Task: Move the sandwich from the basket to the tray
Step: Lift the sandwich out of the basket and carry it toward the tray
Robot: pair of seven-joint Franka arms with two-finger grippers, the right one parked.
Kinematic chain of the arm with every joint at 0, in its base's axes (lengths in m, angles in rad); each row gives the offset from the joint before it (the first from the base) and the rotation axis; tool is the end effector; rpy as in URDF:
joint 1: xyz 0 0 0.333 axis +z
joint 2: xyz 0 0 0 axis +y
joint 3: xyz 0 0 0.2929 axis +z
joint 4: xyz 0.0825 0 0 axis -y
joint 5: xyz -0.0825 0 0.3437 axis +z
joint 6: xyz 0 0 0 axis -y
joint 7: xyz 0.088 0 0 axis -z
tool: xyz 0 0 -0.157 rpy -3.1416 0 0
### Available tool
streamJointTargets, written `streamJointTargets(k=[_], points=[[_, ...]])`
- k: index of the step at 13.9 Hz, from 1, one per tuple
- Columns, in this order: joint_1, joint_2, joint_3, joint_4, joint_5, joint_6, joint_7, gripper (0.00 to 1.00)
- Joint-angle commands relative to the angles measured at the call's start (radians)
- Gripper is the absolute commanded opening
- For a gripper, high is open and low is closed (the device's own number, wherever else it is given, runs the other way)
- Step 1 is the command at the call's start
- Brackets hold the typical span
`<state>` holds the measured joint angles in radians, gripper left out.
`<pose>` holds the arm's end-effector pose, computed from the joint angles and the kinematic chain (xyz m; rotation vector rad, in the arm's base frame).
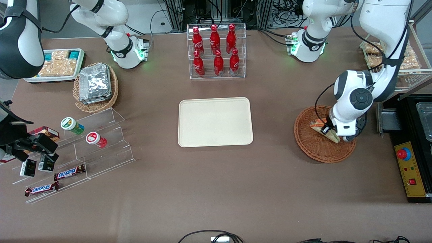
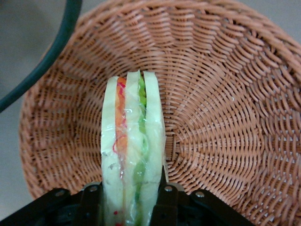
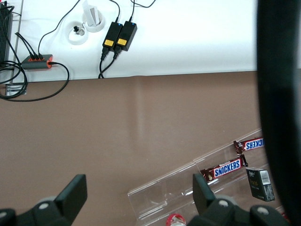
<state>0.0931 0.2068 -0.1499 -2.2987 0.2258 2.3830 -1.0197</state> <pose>0.4804 -0.0197 0.2102 -2.7525 -1.1490 0.0626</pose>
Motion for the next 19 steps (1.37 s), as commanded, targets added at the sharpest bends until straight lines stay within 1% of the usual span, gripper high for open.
streamJointTargets(k=[1,2,5,8,10,14,19], points=[[-0.009,-0.026,-0.007,0.137,0.026,-0.203,-0.013,0.0],[-0.01,-0.026,-0.011,0.184,0.027,-0.256,-0.011,0.0],[-0.01,-0.02,-0.071,0.287,0.023,-0.367,-0.011,0.0],[-0.01,-0.026,-0.123,0.332,0.012,-0.395,-0.013,0.0],[-0.009,-0.02,-0.177,0.361,0.009,-0.406,-0.011,0.0],[-0.01,-0.015,-0.331,0.384,-0.005,-0.401,0.059,0.0],[-0.01,0.039,-0.514,0.412,-0.002,-0.377,0.056,0.0]])
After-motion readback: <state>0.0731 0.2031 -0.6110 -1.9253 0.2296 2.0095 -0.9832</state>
